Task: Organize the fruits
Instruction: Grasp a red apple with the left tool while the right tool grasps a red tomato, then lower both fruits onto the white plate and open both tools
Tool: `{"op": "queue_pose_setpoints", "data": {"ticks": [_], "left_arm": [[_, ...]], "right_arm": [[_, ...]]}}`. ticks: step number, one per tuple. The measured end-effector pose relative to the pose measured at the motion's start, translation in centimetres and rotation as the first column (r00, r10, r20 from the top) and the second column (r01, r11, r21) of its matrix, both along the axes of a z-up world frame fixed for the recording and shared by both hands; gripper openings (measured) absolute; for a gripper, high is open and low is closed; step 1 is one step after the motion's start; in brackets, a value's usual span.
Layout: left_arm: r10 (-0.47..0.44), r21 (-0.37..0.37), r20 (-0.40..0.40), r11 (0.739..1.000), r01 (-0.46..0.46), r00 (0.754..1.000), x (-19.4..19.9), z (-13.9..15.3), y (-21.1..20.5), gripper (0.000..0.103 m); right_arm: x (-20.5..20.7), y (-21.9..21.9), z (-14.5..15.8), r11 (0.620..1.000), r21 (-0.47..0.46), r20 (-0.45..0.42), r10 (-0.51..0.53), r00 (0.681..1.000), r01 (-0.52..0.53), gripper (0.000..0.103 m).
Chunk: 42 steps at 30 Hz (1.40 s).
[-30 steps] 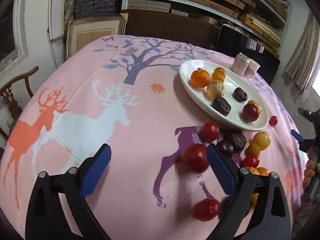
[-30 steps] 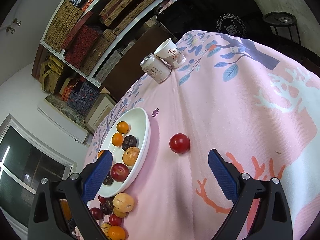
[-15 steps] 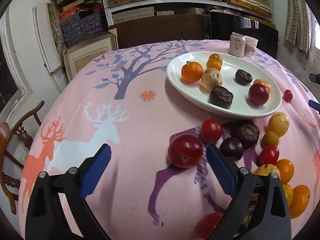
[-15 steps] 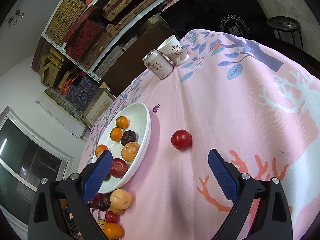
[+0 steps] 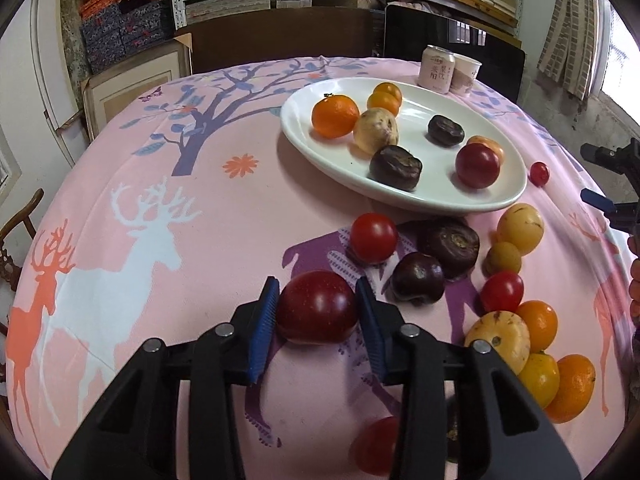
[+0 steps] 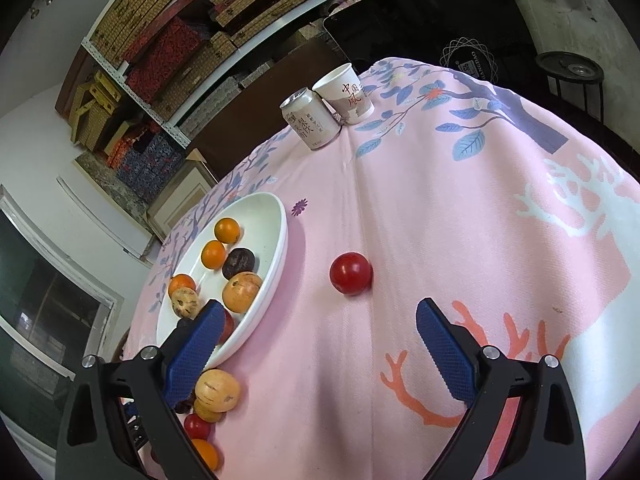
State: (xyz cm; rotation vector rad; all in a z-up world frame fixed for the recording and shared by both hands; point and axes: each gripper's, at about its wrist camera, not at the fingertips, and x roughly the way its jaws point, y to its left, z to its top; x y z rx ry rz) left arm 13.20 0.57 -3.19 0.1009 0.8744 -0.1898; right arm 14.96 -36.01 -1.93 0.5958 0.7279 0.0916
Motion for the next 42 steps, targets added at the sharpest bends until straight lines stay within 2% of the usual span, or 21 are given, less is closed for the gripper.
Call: {"op": "queue_pose_setpoints", "data": {"ticks": [6,9,12,15,19,26,28,29,31,37,42], "left_arm": [[0.011,0.018,-0.007,1.000,-0.011,1.000,-0.5,0.0,-0.2,0.039],[0.018,0.002,-0.017,1.000,-0.018,1.000,-0.5,0.0,0.1,0.039],[0.022,-0.004,-0.024,1.000,-0.022,0.999,-0.5,-0.1,0.2,0.039],[0.023,0.000,-0.025,1.000,-0.023,0.999,-0.5,-0.1,0.2,0.039],[0.033,0.005,-0.041,0.999,-0.033,0.999,-0.2,-0.4,0.3,0.039],[0.041,0.020,-0.052,0.999,-0.040,0.998,-0.1,-0.8,0.2,0.039],[0.041,0.020,-0.052,0.999,-0.040,0.998,-0.1,-0.8,0.2,0.039],[0.041,0.018,-0.053,0.999,-0.040,0.998,-0.1,-0.8,0.2,0.039],[0.043,0.015,-0.055,0.999,-0.042,0.998,-0.1,-0.7,0.2,0.039],[0.060,-0.031,-0.044,0.998,-0.062,0.997,-0.2,-0.1,0.9,0.039],[0.060,-0.063,-0.016,0.996,-0.061,0.998,-0.5,0.6,1.2,0.039]], "right_arm": [[0.4,0.7,-0.3,0.997,-0.075,-0.020,0.032,0.999,-0.033,0.096],[1.0,1.3,-0.6,0.992,-0.109,-0.041,0.061,0.997,-0.065,0.085],[1.6,1.0,-1.0,0.995,-0.071,-0.046,0.073,0.996,-0.076,0.074],[1.9,0.7,-1.1,0.995,-0.092,-0.056,0.045,0.997,-0.050,0.069],[2.6,0.5,-1.4,0.997,-0.056,-0.057,0.058,0.997,-0.061,0.052],[4.5,0.4,-2.0,0.996,-0.079,-0.080,0.039,0.996,-0.045,0.050],[5.0,0.5,-2.5,0.995,-0.076,-0.097,0.051,0.994,-0.059,0.041],[5.1,0.5,-2.8,0.995,-0.077,-0.103,0.052,0.993,-0.060,0.040],[5.1,0.6,-2.7,0.994,-0.093,-0.092,0.048,0.995,-0.057,0.030],[4.1,0.1,-2.7,0.998,-0.011,-0.066,0.060,0.996,-0.061,0.030],[2.7,1.5,-2.0,0.994,-0.001,-0.033,0.110,0.993,-0.110,0.030]]}}
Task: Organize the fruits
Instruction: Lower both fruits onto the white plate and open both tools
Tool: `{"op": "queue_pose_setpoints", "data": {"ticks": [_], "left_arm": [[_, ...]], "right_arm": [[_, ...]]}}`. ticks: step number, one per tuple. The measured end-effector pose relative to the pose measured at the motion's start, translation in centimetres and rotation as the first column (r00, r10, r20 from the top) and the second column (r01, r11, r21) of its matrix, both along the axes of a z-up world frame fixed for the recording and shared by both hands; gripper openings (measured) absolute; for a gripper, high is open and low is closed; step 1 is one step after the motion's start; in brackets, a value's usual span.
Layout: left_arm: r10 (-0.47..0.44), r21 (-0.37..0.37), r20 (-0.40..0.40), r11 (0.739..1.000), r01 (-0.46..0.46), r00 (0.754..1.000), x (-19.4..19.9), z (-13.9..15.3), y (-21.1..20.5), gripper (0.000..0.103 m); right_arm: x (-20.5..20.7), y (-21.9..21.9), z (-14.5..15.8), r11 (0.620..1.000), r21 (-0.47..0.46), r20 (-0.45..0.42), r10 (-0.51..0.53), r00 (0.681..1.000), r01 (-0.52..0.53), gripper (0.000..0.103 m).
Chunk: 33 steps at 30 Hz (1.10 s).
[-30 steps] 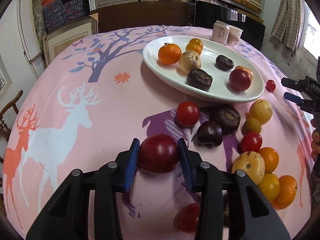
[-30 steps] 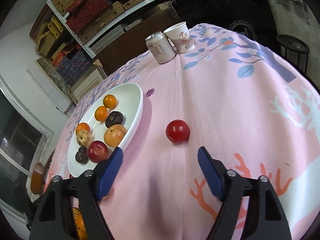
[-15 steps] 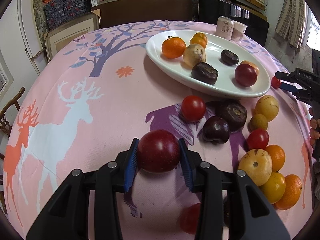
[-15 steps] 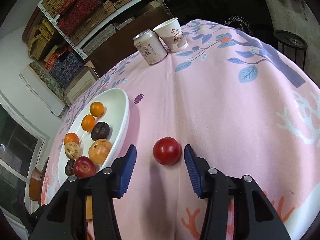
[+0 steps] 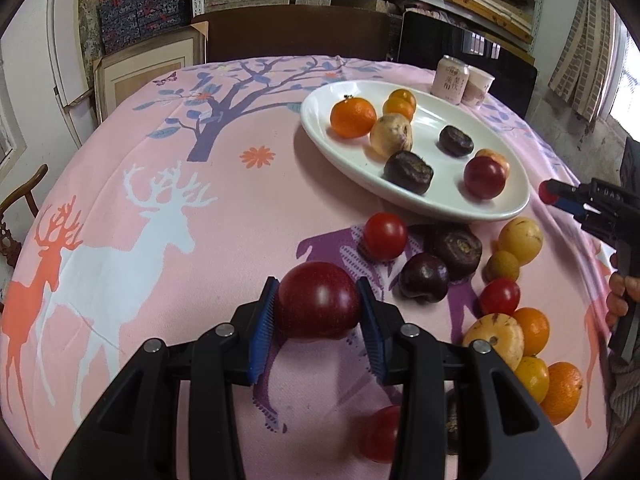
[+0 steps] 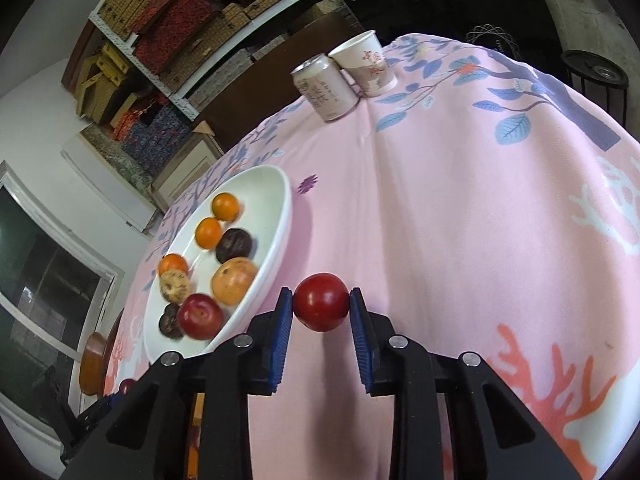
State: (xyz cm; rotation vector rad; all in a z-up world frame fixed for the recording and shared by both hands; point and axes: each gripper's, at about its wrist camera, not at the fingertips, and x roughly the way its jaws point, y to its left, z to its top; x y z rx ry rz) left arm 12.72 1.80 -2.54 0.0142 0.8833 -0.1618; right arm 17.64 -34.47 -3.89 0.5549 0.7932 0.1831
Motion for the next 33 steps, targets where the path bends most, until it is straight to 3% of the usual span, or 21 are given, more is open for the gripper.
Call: {"op": "queue_pose_setpoints", "data": {"ticks": [4,8,11,16,23,25,28,33], "left_arm": [[0.004,-0.056,0.025,0.998,-0.002,1.000,0.7,1.5,0.2,0.039],[0.012,-0.039,0.062,0.999,-0.009,0.998,3.9,4.0,-1.2,0.039],[0.007,-0.047,0.066,0.999,-0.004,0.998,7.1,5.2,-2.6,0.039],[0.005,-0.033,0.061,0.999,-0.003,0.998,10.1,4.6,-4.2,0.039],[-0.020,-0.018,0.004,1.000,0.020,1.000,12.1,1.9,-4.6,0.039],[-0.018,-0.013,0.019,1.000,0.019,1.000,12.1,1.9,-4.8,0.052],[-0.019,0.005,0.068,1.000,0.019,0.998,11.5,2.6,-5.1,0.076],[-0.009,-0.015,0.082,1.000,0.011,0.997,10.6,3.3,-4.4,0.081]], "right_arm": [[-1.2,1.4,1.4,0.999,0.001,0.064,0.037,0.997,-0.037,0.030],[-1.3,3.7,3.4,0.995,-0.009,0.125,0.102,0.987,-0.102,0.030],[0.4,5.3,4.7,0.989,-0.010,0.115,0.145,0.983,-0.145,0.029],[4.3,6.8,6.1,0.989,-0.029,0.117,0.150,0.982,-0.148,0.029],[6.9,11.1,4.2,0.966,-0.045,0.068,0.257,0.964,-0.254,0.033],[6.9,11.3,3.9,0.965,-0.037,0.069,0.262,0.963,-0.260,0.059],[6.3,10.5,4.5,0.973,-0.055,0.100,0.229,0.968,-0.224,0.060],[5.0,8.7,4.5,0.981,-0.014,0.112,0.192,0.975,-0.192,0.067]]}}
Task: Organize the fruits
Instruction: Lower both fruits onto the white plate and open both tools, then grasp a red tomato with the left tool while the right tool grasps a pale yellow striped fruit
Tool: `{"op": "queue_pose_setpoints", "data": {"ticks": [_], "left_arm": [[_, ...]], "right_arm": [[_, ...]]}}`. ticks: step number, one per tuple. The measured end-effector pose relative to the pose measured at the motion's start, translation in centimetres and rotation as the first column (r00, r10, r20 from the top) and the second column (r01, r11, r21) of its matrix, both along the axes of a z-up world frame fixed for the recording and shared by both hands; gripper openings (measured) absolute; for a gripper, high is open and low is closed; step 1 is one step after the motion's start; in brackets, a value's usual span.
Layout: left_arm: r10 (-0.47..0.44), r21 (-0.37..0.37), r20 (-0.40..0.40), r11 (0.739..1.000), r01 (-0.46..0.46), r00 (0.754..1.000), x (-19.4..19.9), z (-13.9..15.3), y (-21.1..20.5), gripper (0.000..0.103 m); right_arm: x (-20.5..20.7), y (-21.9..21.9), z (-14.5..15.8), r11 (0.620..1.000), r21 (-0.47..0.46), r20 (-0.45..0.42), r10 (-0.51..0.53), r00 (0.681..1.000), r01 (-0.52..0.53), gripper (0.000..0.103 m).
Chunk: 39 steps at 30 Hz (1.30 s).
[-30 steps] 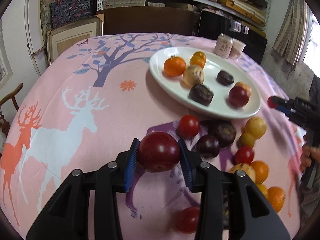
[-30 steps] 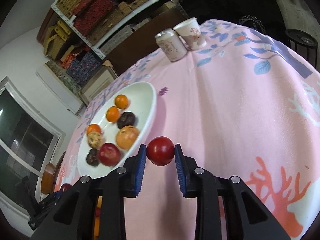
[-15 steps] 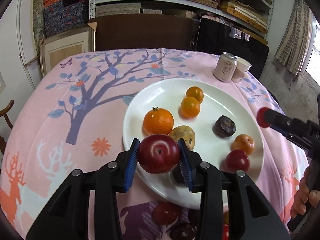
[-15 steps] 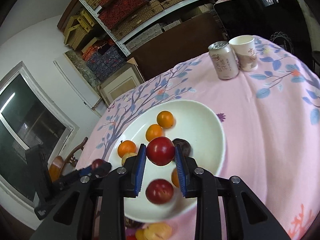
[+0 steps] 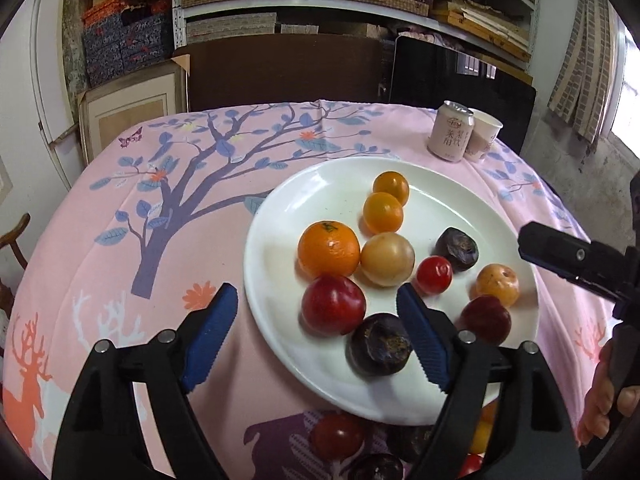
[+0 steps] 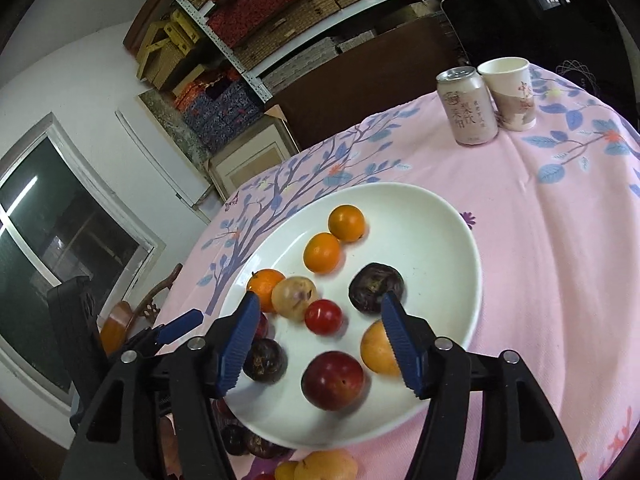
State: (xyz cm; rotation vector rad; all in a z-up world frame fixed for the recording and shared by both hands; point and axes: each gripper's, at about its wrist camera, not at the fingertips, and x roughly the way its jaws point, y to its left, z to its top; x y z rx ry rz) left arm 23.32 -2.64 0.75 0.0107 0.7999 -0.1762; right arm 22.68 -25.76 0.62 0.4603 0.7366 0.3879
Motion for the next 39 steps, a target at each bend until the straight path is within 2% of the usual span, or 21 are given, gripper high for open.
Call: {"op": "queue_pose_setpoints", "data": {"ticks": [2,5,7,11,14,17,20,24,26,28,32,36,39], "left_arm": [[0.021,-0.014,-0.001,1.000,-0.021,1.000,-0.5,0.2,0.7,0.085],[0.056,-0.020,0.004,0.998,-0.056,0.998,-1.6,0.3,2.1,0.085],[0.080,-0.024,-0.001,0.997,-0.080,0.997,-2.5,0.3,2.9,0.087],[0.117,-0.021,-0.037,0.993,-0.118,0.992,-5.2,-0.5,4.6,0.090],[0.131,-0.025,-0.043,0.991,-0.132,0.990,-8.1,-0.8,5.8,0.090],[0.109,-0.072,-0.037,0.991,-0.112,0.993,-11.9,-1.0,7.0,0.090],[0.082,-0.063,-0.026,0.994,-0.084,0.996,-15.4,-1.5,7.3,0.090],[0.045,-0.003,-0.040,0.999,-0.045,0.998,-18.4,-2.6,6.6,0.091],[0.012,0.029,-0.004,1.000,-0.012,1.000,-19.3,-2.3,5.8,0.092],[-0.018,0.062,0.016,0.998,0.017,1.000,-19.8,-2.2,4.9,0.095],[-0.028,0.110,-0.068,0.993,0.035,0.997,-18.5,-3.3,4.1,0.095],[0.013,0.094,-0.144,0.996,0.001,0.989,-17.3,-4.4,5.1,0.096],[0.079,0.066,-0.100,0.995,-0.073,0.992,-17.3,-3.8,6.6,0.096]], "right_arm": [[-0.6,-0.7,-0.1,1.000,0.002,0.000,-0.019,1.000,0.019,0.070],[-1.9,-1.6,-0.1,0.999,0.031,0.002,-0.038,0.999,0.038,0.075],[-3.5,-2.4,-0.1,0.997,0.055,0.008,-0.061,0.998,0.060,0.082],[-6.8,-4.2,-1.0,0.991,0.069,-0.001,-0.116,0.993,0.115,0.089],[-8.6,-5.7,-1.8,0.979,0.127,-0.022,-0.156,0.988,0.157,0.092],[-9.5,-6.5,-2.7,0.969,0.170,-0.059,-0.173,0.983,0.180,0.092],[-9.8,-6.6,-3.2,0.966,0.183,-0.083,-0.173,0.981,0.185,0.092],[-9.9,-6.4,-3.5,0.965,0.190,-0.097,-0.165,0.982,0.181,0.092],[-10.0,-6.4,-3.5,0.965,0.193,-0.102,-0.163,0.981,0.180,0.092],[-9.9,-6.5,-3.7,0.964,0.195,-0.108,-0.161,0.981,0.180,0.092],[-9.8,-6.6,-3.8,0.962,0.204,-0.123,-0.160,0.979,0.183,0.092],[-9.7,-6.7,-3.8,0.961,0.210,-0.123,-0.157,0.980,0.180,0.092],[-9.7,-6.7,-3.7,0.961,0.212,-0.119,-0.157,0.980,0.180,0.092]]}}
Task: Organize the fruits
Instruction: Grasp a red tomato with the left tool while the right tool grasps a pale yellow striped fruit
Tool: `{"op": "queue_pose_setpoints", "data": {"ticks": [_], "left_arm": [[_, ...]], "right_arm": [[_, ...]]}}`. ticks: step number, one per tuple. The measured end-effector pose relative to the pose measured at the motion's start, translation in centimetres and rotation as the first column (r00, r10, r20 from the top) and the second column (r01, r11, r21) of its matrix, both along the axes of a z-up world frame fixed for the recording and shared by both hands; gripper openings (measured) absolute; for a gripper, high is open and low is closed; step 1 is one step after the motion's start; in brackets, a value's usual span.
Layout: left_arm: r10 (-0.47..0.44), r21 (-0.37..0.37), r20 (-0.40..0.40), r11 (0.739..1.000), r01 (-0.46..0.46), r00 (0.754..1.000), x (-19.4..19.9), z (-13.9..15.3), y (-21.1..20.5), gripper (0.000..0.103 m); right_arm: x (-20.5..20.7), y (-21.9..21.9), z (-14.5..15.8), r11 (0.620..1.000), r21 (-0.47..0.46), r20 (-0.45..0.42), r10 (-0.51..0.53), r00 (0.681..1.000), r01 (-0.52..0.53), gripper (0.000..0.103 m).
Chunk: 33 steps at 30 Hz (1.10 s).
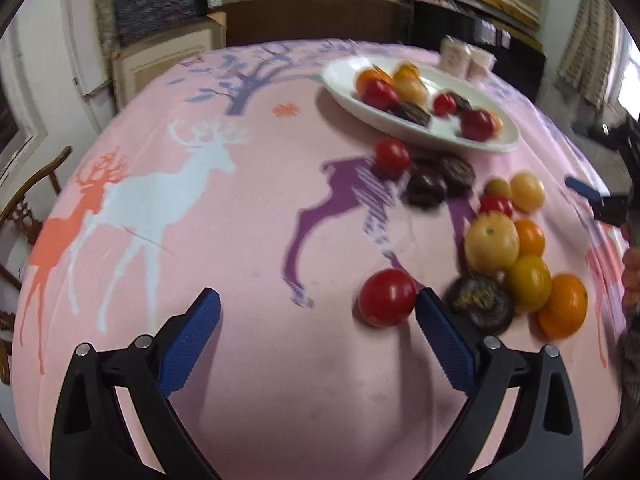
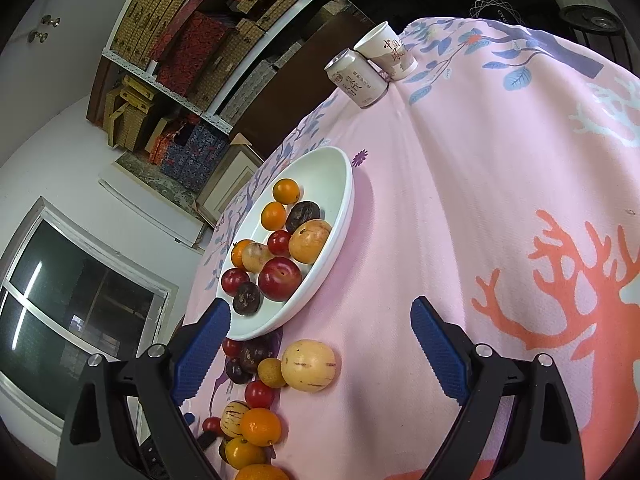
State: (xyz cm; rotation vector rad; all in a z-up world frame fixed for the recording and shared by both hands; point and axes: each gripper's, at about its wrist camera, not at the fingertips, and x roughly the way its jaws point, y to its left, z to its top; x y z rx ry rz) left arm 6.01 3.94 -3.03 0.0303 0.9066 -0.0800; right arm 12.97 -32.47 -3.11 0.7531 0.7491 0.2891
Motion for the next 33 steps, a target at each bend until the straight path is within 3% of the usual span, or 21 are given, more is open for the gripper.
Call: {"op": "queue_pose_setpoints", "data": {"ticks": [4,9,13,15,20,22,24,25,33], "left_arm": [[0.013,-0.043,0.052,0.999,-0.010,0.999,-0.6,0.8,0.8,0.095],[-0.092,0.018,0.080,0.996,0.091,0.993,-1.3,1.2,-1.3,0.093],[-0.111,-0.025,0.020,0.993,0.112,0.994,-0.3,0.5,-1.5,0.062],[-0.122,-0.056,-0.005,0.991,0.121,0.993,0.0,0.1,-1.3,0.060],[-0.182,-0.026,-0.012,0.983,0.182,0.983,0.1,-0.1,-3.0,0.055],[-0.207,-0.027,-0.038,0.978,0.206,0.978,0.3,-0.6,-3.5,0.042],[-0.212,-0.030,-0.039,0.977,0.211,0.977,0.4,-0.6,-3.6,0.038],[-0.228,-0.056,-0.039,0.972,0.226,0.973,0.4,-0.5,-3.6,0.028],[-0.173,-0.107,-0.034,0.980,0.169,0.984,0.5,-0.3,-2.0,0.028]], "right_arm": [[0.0,0.0,0.0,1.000,0.000,0.003,0.001,1.000,-0.001,0.092],[-0.1,0.0,0.2,1.000,-0.011,0.006,0.002,1.000,-0.002,0.092],[-0.1,0.0,0.1,1.000,-0.013,0.000,-0.002,1.000,0.002,0.092],[-0.1,0.1,0.1,1.000,-0.016,-0.002,-0.002,1.000,0.002,0.092],[-0.1,0.3,0.1,0.999,-0.032,0.002,0.007,1.000,-0.007,0.092],[-0.1,0.6,0.3,0.999,-0.046,0.005,0.012,1.000,-0.012,0.092],[-0.1,0.8,0.4,0.998,-0.064,0.010,0.017,1.000,-0.016,0.092],[-0.1,0.9,0.5,0.997,-0.070,0.011,0.018,1.000,-0.017,0.092],[-0.4,2.1,0.6,0.989,-0.126,0.007,0.077,0.997,-0.076,0.092]]}}
